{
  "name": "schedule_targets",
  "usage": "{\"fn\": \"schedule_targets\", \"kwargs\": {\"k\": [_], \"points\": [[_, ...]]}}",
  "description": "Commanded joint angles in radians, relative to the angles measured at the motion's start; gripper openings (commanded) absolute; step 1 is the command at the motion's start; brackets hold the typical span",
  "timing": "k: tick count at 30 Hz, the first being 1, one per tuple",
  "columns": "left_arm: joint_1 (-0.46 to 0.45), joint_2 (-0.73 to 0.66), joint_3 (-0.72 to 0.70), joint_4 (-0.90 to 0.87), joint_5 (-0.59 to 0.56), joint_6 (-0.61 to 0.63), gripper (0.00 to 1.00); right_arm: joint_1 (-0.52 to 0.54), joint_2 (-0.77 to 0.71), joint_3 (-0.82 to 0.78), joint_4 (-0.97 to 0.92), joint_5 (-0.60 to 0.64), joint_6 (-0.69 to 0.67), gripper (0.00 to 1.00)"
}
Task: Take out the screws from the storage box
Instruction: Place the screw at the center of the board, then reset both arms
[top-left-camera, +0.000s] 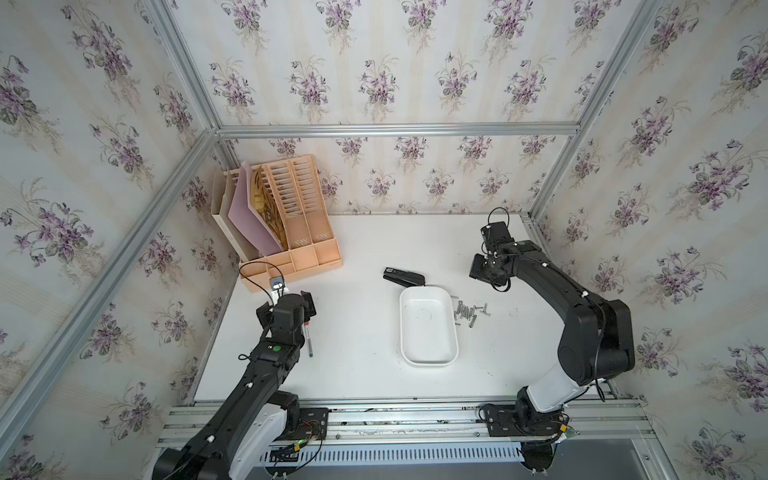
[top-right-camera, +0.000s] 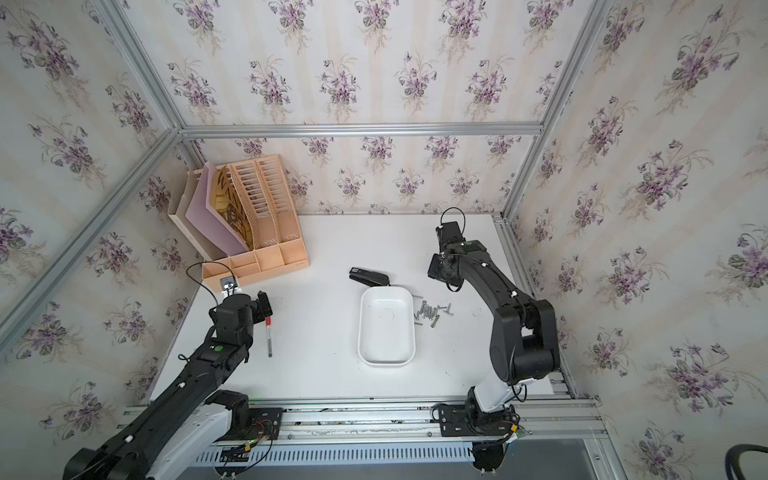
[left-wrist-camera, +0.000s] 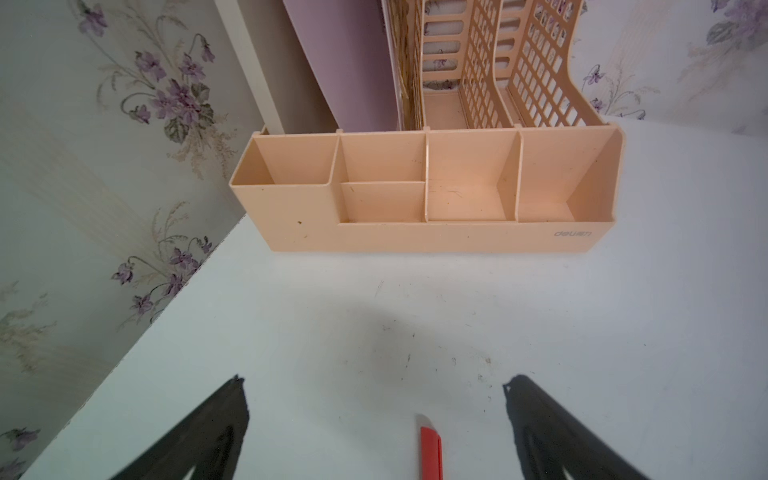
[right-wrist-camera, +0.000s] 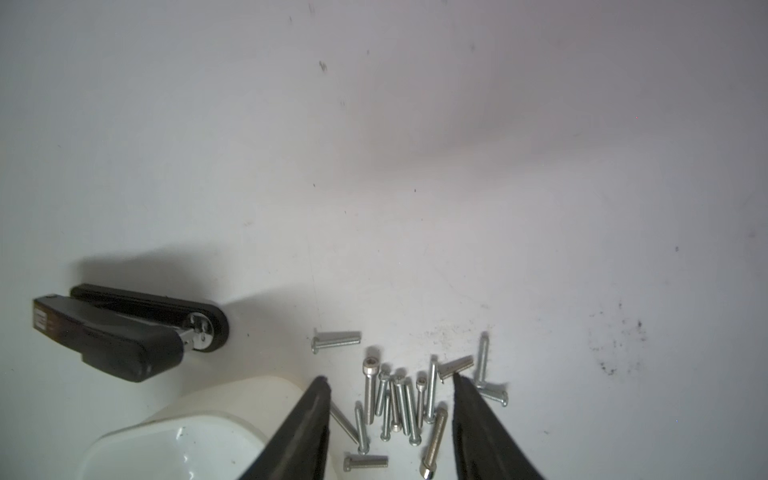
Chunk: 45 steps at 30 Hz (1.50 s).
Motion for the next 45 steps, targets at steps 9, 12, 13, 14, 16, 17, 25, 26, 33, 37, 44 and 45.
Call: {"fn": "schedule_targets", "kwargs": {"k": [9, 12, 13, 14, 16, 17, 25, 26, 33, 37, 44, 45], "points": [[0.137, 0.236, 0.018, 0.329, 0.268, 0.150, 0.99, -0.137, -0.283, -0.311, 0.524, 0.310, -0.026, 0.67], [0.156, 0.294, 0.007, 0.412, 0.308, 0.165, 0.99, -0.181, -0.378, -0.532, 0.789, 0.251, -0.061, 0.67], [0.161, 0.317, 0.008, 0.439, 0.314, 0.162, 0.99, -0.182, -0.392, -0.581, 0.834, 0.281, -0.056, 0.66], [0.164, 0.338, 0.006, 0.460, 0.321, 0.162, 0.99, -0.182, -0.393, -0.616, 0.853, 0.331, -0.033, 0.68], [0.165, 0.366, 0.011, 0.490, 0.321, 0.164, 0.99, -0.183, -0.371, -0.663, 0.876, 0.395, -0.006, 0.70], [0.165, 0.377, 0.014, 0.501, 0.329, 0.178, 0.99, -0.184, -0.355, -0.697, 0.923, 0.387, -0.031, 0.68], [0.164, 0.512, 0.063, 0.582, 0.405, 0.250, 0.99, -0.185, -0.269, -0.933, 1.419, 0.283, -0.249, 0.69], [0.164, 0.560, 0.069, 0.592, 0.412, 0.251, 0.99, -0.185, -0.246, -0.947, 1.484, 0.266, -0.289, 0.74], [0.159, 0.593, 0.051, 0.651, 0.446, 0.274, 0.99, -0.183, -0.094, -0.988, 1.816, -0.024, -0.461, 1.00], [0.159, 0.598, 0.055, 0.645, 0.450, 0.275, 0.99, -0.180, -0.087, -1.067, 1.962, -0.061, -0.480, 1.00], [0.128, 0.608, 0.075, 0.623, 0.398, 0.295, 0.99, -0.179, -0.072, -1.050, 1.940, -0.065, -0.483, 1.00], [0.128, 0.607, 0.075, 0.621, 0.395, 0.296, 0.99, -0.179, -0.066, -1.058, 1.971, -0.063, -0.484, 1.00]]}}
